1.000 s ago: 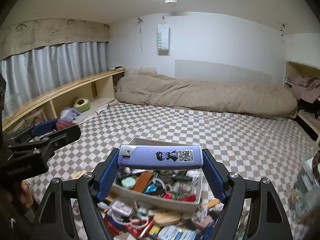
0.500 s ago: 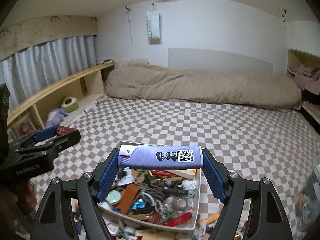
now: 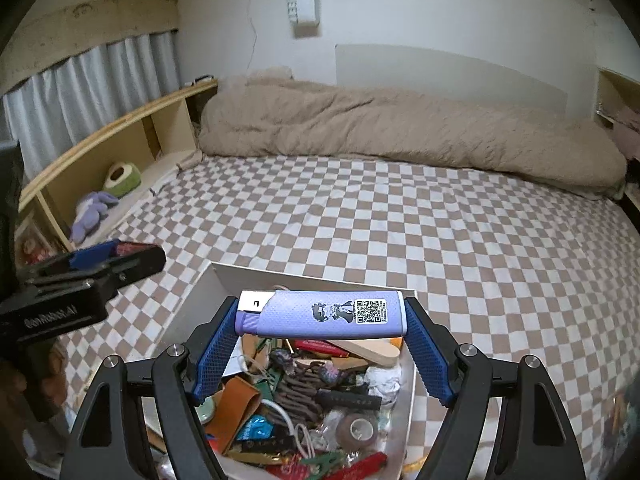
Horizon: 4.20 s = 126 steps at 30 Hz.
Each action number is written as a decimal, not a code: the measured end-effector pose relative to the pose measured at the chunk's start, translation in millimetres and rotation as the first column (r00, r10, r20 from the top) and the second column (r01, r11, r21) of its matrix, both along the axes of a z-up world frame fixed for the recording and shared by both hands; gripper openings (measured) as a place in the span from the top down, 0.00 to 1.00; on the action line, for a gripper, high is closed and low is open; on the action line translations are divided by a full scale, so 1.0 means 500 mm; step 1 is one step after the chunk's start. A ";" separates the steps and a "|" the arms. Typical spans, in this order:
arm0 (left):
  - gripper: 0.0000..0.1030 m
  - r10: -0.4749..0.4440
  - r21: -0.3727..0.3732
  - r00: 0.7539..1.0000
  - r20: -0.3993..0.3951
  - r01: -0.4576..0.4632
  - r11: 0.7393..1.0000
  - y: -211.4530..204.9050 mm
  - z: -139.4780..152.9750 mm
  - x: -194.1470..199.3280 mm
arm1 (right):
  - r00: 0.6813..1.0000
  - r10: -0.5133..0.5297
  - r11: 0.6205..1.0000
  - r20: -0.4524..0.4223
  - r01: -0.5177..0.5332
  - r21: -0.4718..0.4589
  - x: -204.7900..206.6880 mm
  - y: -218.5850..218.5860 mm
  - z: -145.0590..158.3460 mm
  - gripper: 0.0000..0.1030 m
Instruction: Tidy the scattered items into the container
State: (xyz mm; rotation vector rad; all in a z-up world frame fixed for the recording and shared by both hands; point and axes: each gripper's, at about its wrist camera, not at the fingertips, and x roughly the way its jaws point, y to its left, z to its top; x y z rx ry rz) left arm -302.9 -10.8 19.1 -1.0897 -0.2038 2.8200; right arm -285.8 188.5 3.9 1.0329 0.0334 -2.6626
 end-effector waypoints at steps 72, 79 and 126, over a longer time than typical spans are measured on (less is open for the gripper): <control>0.01 0.047 -0.029 0.959 0.279 -0.041 0.999 0.032 -0.163 -0.044 | 0.964 0.030 0.996 0.264 -0.007 -0.087 -0.077 0.025 -0.162 0.03; 0.00 0.046 -0.046 0.973 0.225 -0.036 0.998 0.014 -0.120 0.017 | 0.975 -0.032 0.998 0.221 0.044 -0.048 -0.036 0.033 -0.116 0.03; 0.00 -0.033 -0.176 0.993 -0.110 0.014 0.984 0.014 0.062 0.458 | 0.988 -0.084 0.996 -0.133 0.085 0.000 0.387 0.030 0.064 0.00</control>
